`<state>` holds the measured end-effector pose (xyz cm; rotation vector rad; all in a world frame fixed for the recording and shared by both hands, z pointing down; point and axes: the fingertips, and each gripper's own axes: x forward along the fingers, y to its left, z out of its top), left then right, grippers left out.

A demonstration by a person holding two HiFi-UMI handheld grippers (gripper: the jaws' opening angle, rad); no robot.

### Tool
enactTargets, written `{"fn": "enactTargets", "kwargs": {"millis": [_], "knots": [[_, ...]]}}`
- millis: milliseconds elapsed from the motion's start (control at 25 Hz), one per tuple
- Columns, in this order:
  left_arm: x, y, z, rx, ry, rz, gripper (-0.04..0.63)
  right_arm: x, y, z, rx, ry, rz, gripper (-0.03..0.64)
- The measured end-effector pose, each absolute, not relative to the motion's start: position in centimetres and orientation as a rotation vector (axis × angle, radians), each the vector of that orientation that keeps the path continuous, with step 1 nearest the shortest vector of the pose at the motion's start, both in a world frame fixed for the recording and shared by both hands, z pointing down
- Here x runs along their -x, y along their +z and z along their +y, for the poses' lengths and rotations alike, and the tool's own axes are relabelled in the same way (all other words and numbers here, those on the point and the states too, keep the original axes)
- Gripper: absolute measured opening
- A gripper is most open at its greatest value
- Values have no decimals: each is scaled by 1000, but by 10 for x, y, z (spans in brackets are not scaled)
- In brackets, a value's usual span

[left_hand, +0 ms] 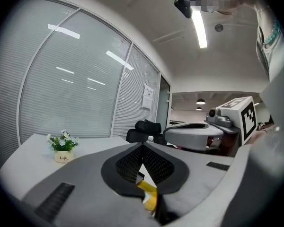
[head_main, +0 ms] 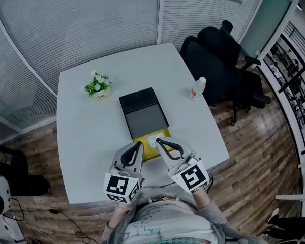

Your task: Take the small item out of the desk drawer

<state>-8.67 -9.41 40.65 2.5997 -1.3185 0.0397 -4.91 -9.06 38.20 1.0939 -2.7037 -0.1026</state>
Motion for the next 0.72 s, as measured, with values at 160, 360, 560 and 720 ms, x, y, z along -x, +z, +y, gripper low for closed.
{"fn": "enactTargets", "kwargs": {"millis": [160,360,560,720], "knots": [[85,402,-96,-2625,15,-1314,-3,46,381,-95,-1085,-102,-2708,0],[83,395,-99,-2633,-15,-1341,-3,44,377,-104,-1071,-119,-2719,0],[83,393,-103,-2669,-6,-1370,-3,47,379,-111,-1060,-119,-2735,0],[85,392,-103,-2653,-15,-1386,-3,49,387,-112,-1030,-132,-2738,0]]}}
